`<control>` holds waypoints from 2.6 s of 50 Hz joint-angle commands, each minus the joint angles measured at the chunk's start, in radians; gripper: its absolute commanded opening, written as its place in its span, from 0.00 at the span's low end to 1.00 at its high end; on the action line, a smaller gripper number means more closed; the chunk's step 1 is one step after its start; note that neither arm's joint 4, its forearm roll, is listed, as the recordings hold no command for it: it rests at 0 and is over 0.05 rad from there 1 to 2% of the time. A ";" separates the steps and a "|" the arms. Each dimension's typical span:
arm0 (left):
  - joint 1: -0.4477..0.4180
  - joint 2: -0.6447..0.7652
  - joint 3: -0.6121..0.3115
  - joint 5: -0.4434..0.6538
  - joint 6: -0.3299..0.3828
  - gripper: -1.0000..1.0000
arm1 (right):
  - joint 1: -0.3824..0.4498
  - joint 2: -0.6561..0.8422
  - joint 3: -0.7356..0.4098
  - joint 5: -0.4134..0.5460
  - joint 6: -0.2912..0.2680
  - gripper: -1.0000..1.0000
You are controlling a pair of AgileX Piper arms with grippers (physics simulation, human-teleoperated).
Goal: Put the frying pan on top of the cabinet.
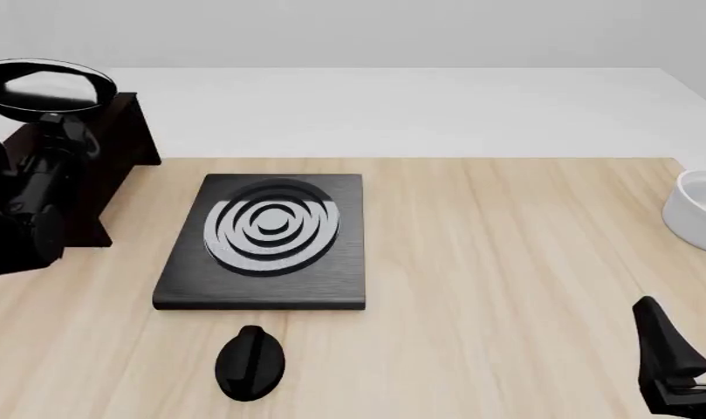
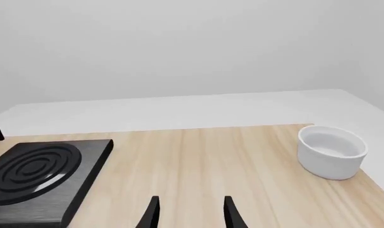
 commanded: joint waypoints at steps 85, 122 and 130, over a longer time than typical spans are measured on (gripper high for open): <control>0.019 -0.046 0.080 -0.044 0.055 0.00 | -0.001 -0.001 0.000 0.001 0.012 1.00; 0.005 -0.111 0.204 -0.049 0.089 1.00 | 0.001 0.002 0.000 0.000 0.010 1.00; -0.013 -0.206 0.352 -0.087 0.100 1.00 | 0.001 -0.004 0.000 0.001 0.007 1.00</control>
